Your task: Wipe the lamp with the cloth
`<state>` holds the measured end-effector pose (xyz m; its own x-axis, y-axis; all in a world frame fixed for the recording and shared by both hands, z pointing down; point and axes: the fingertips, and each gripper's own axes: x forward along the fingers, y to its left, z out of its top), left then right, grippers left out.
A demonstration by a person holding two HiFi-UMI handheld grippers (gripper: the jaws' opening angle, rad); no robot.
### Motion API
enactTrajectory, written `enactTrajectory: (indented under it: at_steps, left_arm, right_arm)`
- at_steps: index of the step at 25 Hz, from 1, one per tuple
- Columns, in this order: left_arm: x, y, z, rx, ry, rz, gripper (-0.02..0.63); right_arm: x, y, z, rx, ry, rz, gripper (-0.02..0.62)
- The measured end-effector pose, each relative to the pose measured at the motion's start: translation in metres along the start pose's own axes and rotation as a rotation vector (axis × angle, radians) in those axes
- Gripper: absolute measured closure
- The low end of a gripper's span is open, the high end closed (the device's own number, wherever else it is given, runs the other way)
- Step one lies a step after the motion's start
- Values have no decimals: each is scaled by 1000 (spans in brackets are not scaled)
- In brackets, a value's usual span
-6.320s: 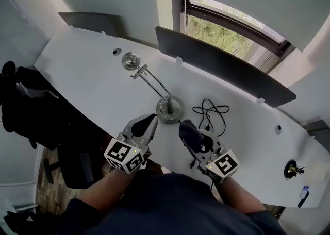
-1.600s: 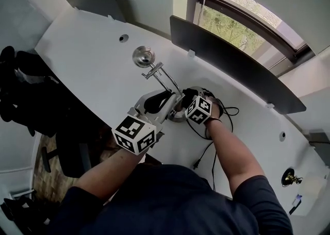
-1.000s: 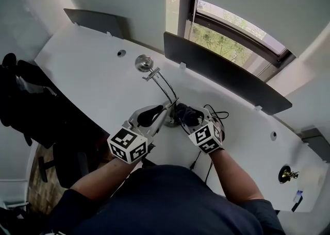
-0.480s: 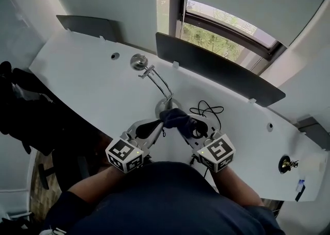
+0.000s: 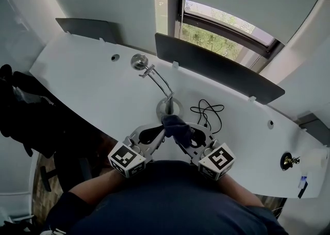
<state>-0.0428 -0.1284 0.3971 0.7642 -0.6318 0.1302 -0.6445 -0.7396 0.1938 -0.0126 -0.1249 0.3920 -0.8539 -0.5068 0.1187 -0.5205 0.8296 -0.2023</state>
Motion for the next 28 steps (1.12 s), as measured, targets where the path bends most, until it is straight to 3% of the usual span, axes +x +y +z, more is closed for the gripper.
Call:
enactTrajectory:
  at_steps: [28]
  left_arm:
    - [0, -4, -2, 26, -1, 3, 598]
  right_arm:
    - [2, 1, -8, -10, 7, 14, 460]
